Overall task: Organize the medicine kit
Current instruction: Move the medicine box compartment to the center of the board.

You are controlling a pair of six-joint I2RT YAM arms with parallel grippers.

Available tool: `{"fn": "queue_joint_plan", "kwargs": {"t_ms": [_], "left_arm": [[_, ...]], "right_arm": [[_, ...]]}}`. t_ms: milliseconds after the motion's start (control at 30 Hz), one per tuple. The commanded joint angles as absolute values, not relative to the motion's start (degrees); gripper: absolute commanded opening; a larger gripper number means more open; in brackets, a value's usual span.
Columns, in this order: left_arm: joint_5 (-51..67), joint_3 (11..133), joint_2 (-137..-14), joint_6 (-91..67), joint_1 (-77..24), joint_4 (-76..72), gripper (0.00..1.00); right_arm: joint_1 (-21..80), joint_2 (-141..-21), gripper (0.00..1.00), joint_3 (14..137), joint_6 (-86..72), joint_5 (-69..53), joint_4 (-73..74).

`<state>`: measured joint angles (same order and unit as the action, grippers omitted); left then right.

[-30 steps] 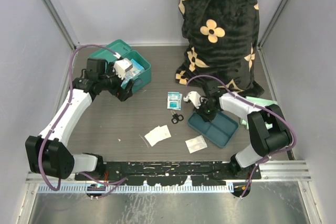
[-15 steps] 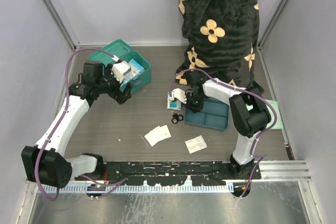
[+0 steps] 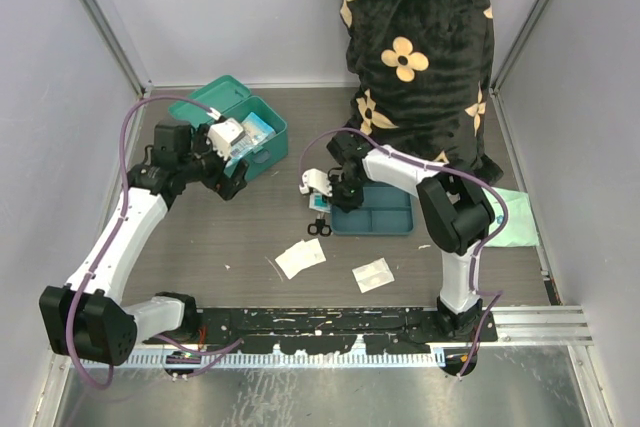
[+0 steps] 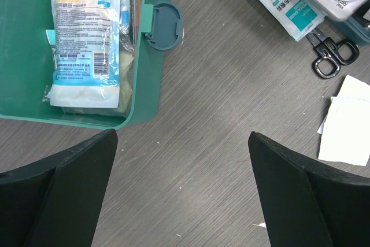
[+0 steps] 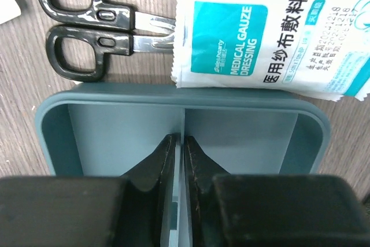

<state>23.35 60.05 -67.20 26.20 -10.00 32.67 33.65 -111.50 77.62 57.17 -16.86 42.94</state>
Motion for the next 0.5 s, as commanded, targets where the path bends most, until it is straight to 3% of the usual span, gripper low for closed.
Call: {"fn": "queue_joint_plan", "kwargs": {"t_ms": [0, 200, 467], "left_arm": [[24.8, 59.4, -65.5, 26.8, -9.6, 28.8, 0.98], [29.4, 57.6, -66.0, 28.1, -9.7, 28.1, 0.98], [31.8, 55.9, -67.1, 25.1, -11.9, 27.1, 0.99]], "right_arm": [[34.0, -109.6, 0.22, 79.3, 58.6, -17.6, 43.7], [33.9, -102.9, 0.47, 78.0, 56.5, -17.7, 44.2], [29.7, -93.8, 0.62, 74.6, 49.3, -24.7, 41.7]]}}
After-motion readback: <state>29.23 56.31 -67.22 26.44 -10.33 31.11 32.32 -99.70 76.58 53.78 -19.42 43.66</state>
